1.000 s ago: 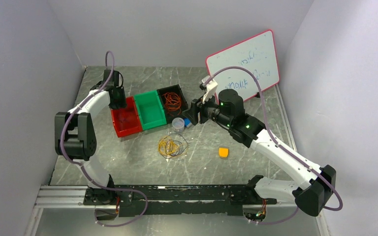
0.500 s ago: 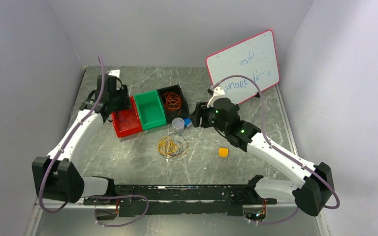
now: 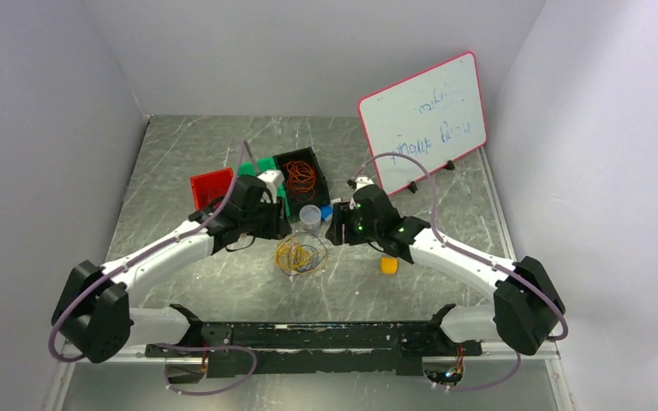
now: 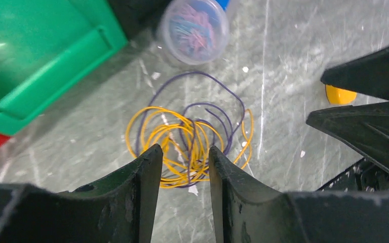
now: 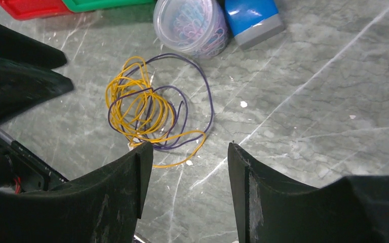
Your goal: Untangle the cables
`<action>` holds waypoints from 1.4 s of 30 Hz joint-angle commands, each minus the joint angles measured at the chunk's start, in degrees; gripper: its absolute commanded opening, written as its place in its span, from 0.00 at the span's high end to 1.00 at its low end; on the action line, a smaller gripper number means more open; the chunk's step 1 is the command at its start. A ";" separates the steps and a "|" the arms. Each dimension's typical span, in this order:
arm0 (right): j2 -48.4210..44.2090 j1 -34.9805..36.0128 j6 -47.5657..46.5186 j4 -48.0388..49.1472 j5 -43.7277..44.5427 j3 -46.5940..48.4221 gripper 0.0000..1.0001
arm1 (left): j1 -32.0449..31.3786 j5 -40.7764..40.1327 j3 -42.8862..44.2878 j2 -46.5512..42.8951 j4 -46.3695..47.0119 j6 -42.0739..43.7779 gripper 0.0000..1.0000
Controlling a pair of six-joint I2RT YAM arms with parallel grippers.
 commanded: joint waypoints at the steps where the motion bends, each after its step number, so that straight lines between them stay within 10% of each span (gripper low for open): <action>1: 0.77 -0.22 -0.44 2.25 -3.31 -0.37 0.41 | -3.79 2.52 0.69 4.08 5.10 1.77 0.56; 23: 0.54 -0.22 -0.81 2.92 -4.63 -1.51 0.41 | -8.17 -0.91 3.53 16.18 4.54 6.93 0.70; 31: 0.12 -0.18 -0.74 3.80 -4.32 -2.02 0.41 | -8.21 -3.25 5.50 13.50 1.93 7.20 0.93; 42: -5.58 -0.22 0.72 16.26 -4.74 -7.08 0.29 | -8.32 3.69 9.92 3.76 -0.56 11.15 0.93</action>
